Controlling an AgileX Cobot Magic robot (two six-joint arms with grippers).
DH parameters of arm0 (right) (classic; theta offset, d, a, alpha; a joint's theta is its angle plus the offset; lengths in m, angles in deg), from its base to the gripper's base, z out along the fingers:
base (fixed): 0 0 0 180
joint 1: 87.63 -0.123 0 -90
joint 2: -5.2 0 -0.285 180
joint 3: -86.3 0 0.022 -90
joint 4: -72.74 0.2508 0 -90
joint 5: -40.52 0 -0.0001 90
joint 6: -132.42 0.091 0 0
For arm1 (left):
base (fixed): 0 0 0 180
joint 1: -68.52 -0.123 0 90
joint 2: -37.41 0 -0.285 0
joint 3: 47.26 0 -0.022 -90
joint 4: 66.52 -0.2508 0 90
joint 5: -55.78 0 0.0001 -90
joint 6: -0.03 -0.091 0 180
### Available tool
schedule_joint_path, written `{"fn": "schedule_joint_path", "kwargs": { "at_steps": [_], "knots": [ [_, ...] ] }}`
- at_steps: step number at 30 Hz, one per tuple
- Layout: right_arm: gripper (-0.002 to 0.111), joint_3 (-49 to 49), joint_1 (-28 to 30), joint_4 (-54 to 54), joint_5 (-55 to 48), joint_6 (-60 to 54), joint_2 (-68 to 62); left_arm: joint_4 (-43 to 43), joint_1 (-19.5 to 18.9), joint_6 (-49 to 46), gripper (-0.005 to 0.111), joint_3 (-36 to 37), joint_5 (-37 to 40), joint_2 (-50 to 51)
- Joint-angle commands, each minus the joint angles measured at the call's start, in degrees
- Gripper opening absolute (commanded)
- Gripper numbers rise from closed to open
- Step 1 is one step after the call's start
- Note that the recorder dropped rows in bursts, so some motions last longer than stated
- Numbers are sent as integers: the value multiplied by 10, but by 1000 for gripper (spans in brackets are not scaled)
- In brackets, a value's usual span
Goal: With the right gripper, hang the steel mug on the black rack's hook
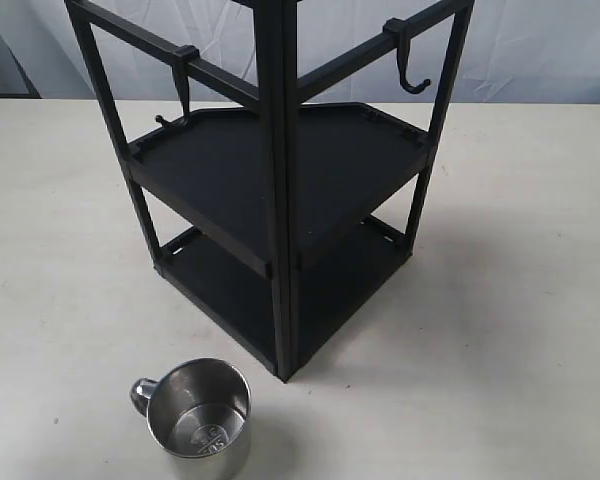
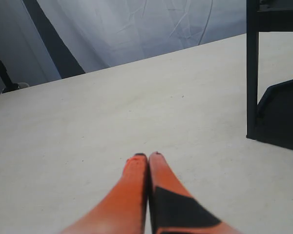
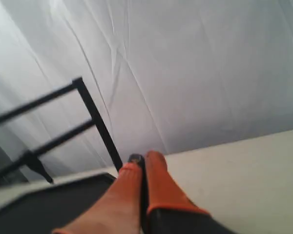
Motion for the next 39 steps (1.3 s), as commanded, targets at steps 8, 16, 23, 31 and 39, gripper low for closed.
{"fn": "schedule_joint_path", "kwargs": {
  "at_steps": [8,16,23,31,39],
  "knots": [
    [-1,-321,1,179,-493,-511,-277,0,3,1,2,0,-10,-2],
    [-1,-319,-131,144,-442,-523,-353,0,3,1,2,0,-10,-2],
    [-1,-319,-325,19,-384,-523,-442,0,3,1,2,0,-10,-2],
    [-1,-320,-516,-27,-278,-524,-602,0,3,1,2,0,-10,-2],
    [43,-370,-581,-50,-314,-524,-692,1,3,1,2,0,-10,-2]
  ]
}}
